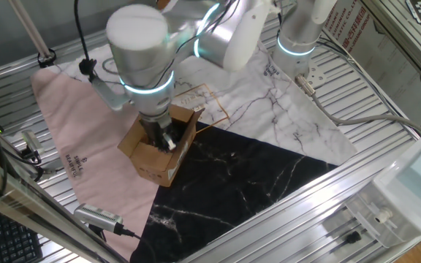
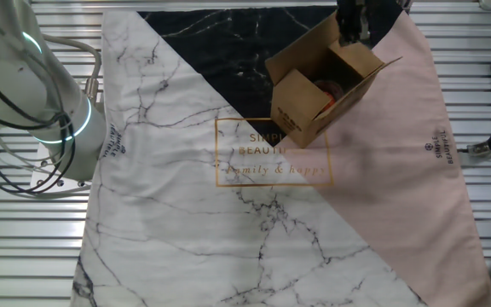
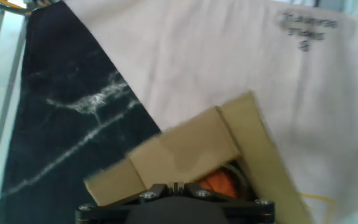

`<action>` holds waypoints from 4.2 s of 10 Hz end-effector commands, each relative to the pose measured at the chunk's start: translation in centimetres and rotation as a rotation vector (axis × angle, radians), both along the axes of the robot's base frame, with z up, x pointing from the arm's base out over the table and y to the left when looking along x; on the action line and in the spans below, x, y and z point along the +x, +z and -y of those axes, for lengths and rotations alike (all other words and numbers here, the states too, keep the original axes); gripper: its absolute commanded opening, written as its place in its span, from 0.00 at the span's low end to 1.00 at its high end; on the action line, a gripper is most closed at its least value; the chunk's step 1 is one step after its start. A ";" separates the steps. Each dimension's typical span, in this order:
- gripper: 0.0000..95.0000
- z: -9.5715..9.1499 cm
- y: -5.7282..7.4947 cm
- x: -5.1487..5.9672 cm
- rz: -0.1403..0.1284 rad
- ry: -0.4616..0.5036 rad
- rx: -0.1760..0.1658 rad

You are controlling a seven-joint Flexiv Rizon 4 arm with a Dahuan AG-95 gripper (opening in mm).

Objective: Cover the box

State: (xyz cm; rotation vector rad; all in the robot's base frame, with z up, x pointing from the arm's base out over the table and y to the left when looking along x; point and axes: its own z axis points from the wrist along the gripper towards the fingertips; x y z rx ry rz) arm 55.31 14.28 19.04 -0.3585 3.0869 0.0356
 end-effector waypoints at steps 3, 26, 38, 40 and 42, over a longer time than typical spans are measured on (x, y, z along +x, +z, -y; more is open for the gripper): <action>0.00 2.6 2.1 0.4 -0.005 0.029 0.001; 0.00 9.1 -0.6 5.9 -0.015 0.123 0.017; 0.00 5.7 -1.9 2.7 -0.007 0.058 0.034; 0.00 5.3 -2.5 2.1 -0.002 0.054 0.033; 0.00 5.0 -3.1 1.7 -0.001 0.046 0.037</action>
